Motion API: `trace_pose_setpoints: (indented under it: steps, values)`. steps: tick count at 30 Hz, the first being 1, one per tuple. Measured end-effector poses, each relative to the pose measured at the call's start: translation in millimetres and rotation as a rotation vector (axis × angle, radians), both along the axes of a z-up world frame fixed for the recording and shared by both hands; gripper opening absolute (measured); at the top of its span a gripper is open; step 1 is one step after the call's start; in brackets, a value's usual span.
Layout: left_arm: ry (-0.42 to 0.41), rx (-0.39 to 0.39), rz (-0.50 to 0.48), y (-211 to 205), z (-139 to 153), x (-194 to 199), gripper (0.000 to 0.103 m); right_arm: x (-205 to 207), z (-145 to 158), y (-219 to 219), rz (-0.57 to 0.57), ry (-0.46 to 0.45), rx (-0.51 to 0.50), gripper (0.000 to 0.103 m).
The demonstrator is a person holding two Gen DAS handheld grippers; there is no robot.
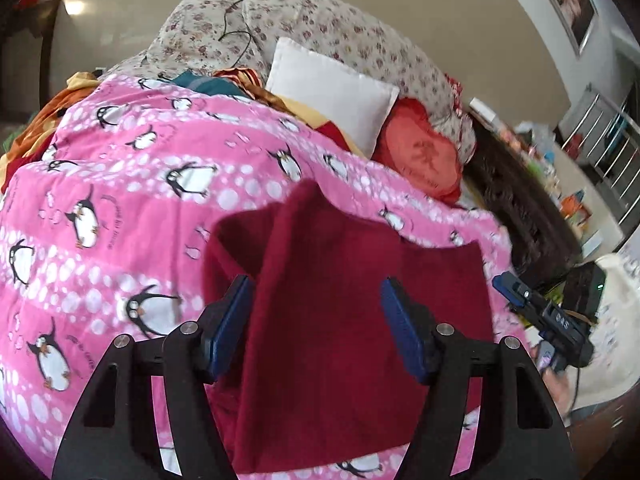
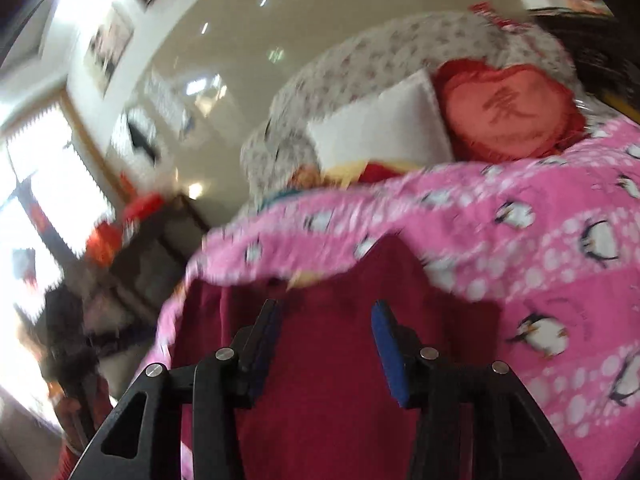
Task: Fold small clothes
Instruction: 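Grasp the folded shirt edge with the right gripper and adjust the fold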
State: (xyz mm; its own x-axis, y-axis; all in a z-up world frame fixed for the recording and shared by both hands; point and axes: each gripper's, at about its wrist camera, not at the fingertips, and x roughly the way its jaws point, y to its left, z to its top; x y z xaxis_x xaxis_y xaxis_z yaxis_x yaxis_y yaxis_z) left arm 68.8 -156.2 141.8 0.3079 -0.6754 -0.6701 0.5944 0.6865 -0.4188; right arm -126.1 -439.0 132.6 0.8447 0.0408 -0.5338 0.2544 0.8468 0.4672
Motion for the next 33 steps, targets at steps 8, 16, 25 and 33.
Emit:
trace_pose_setpoints:
  steps: [8, 16, 25, 33]
  values:
    - [-0.099, 0.204, 0.101, -36, -44, 16, 0.066, 41, -51, -28, -0.126, 0.241, -0.097, 0.045]
    - [-0.1, 0.131, 0.095, -25, -38, 18, 0.066, 7, -15, -30, -0.203, 0.127, -0.136, 0.057]
    - [-0.07, 0.151, 0.105, -36, -49, 31, 0.066, 31, -36, -40, -0.153, 0.189, -0.14, 0.009]
    - [-0.098, 0.157, 0.121, -34, -55, 33, 0.066, 35, -52, -58, -0.245, 0.262, -0.149, 0.014]
